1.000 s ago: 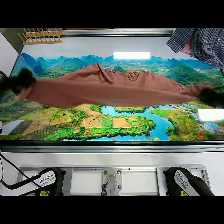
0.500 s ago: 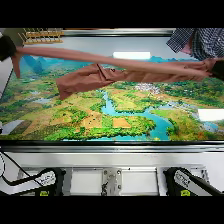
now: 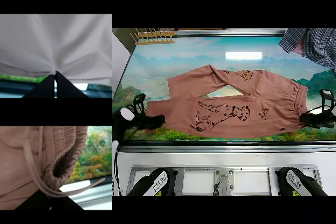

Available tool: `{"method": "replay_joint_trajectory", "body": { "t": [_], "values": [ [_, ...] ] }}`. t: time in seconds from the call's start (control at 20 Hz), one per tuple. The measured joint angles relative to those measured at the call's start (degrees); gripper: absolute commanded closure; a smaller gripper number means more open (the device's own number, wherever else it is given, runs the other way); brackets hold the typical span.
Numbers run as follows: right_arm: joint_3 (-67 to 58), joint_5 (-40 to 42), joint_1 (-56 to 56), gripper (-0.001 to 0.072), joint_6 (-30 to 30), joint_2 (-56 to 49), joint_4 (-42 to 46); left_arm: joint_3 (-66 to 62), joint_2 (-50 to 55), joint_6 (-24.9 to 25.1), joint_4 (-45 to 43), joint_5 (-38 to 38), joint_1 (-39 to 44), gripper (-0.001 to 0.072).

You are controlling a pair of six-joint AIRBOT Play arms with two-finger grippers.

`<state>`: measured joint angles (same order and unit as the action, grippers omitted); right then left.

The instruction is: Fold the clothes and pants, and hang the long-sleeved shirts on hangers.

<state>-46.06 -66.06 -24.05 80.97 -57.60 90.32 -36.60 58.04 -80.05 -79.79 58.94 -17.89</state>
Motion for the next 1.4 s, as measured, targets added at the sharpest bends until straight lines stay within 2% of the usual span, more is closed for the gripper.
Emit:
{"method": "replay_joint_trajectory", "body": {
  "t": [0.35,0.65,0.7,0.75,0.8,0.95,1.15,1.4],
  "values": [
    [3.63,-2.47,-1.09,0.069,0.26,2.51,4.0,8.81,-8.74,2.4,-3.76,1.07,0.02,0.0702],
    [4.0,-4.85,-6.25,0.0677,1.53,2.75,5.57,9.62,-8.48,2.6,-7.67,3.52,0.02,0.0699],
    [4.02,-5.16,-6.54,0.0599,1.53,2.75,5.57,9.6,-7.87,2.56,-7.89,3.56,0.02,0.0475],
    [4.02,-5.29,-6.8,0.0343,1.55,2.78,5.57,9.22,-7.26,2.19,-8.17,3.82,0.02,0.0176],
    [3.98,-5.38,-6.95,0.0143,1.57,2.84,5.57,8.26,-6.67,1.44,-8.33,3.85,0.02,0.0136],
    [2.21,-5.42,-7.19,0.0127,2.05,4.0,5.18,2.19,-5.29,-0.96,-8.15,3.91,0.02,0.0136],
    [-2.03,-2.25,-7.23,0.0127,4.48,8.48,0.81,-8.81,-1.31,-3.06,-2.49,1.03,0.02,0.0136],
    [-3.61,0.55,-7.23,0.0128,4.44,11.91,-11.1,-21.64,13.94,-4.13,6.43,-4.98,0.02,0.0136]
  ]
}}
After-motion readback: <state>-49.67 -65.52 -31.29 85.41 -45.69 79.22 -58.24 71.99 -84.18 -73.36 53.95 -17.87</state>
